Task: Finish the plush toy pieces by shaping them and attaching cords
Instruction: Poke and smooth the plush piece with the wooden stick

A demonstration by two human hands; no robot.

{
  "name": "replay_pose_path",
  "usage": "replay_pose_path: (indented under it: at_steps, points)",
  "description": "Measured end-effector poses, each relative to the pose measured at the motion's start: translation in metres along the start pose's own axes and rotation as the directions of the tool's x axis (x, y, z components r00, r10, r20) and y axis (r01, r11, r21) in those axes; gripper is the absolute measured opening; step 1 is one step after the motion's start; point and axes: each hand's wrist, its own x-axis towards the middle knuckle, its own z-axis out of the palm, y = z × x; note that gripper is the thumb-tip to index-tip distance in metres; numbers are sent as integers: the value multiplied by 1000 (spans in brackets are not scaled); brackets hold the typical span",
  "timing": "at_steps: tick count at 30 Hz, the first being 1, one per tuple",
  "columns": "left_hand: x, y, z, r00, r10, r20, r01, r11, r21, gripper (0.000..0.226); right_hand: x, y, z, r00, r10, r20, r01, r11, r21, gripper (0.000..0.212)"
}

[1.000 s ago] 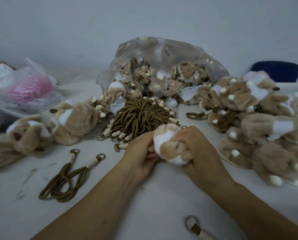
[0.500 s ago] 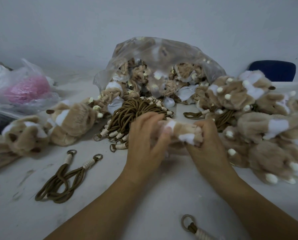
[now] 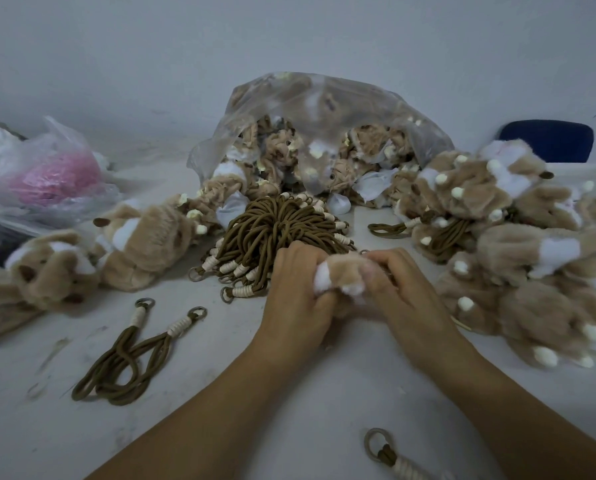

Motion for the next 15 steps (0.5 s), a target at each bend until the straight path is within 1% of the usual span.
replay_pose_path:
  at_steps: [2, 3, 5, 7, 9, 10, 11, 12, 13, 14, 15]
  points:
    - [0, 0, 1, 999, 24, -25, -24, 999, 23, 23, 1, 1, 1, 999, -42, 13, 44, 987, -155, 20]
    - [0, 0, 2, 999, 3, -32, -2, 1000, 9, 24, 1, 0, 3, 997, -81, 8, 81, 975, -209, 15]
    - [1, 0, 1, 998, -49, -32, 48, 999, -25, 25, 1, -2, 6, 993, -119, 15, 119, 963, -241, 14]
    - [0, -1, 2, 996, -84, -1, 84, 996, -8, 27, 0, -4, 7, 990, -144, 6, 141, 960, -244, 16]
    - [0, 0, 3, 987, -135, 84, 130, 990, 62, 22, 1, -5, 6, 972, -216, -95, 180, 938, -296, 12]
    - [0, 2, 5, 981, -131, 144, 115, 987, 115, 18, 2, -6, 4, 955, -255, -152, 196, 926, -322, 10]
    - [-1, 4, 7, 973, -93, 211, 60, 986, 158, 21, 2, -8, 2, 940, -282, -194, 205, 918, -339, 9]
    - [-1, 5, 10, 960, -40, 277, -14, 982, 190, 30, 3, -9, 0, 926, -308, -219, 221, 912, -346, 7]
    - [-1, 6, 11, 945, 11, 326, -79, 977, 196, 36, 2, -10, -2, 913, -340, -227, 249, 902, -353, 4]
    - [-1, 7, 11, 936, 46, 348, -115, 977, 181, 36, 3, -11, -3, 901, -372, -223, 279, 891, -359, 5]
    - [-2, 6, 9, 936, 62, 347, -117, 983, 141, 29, 3, -11, -4, 894, -398, -205, 310, 881, -357, 10]
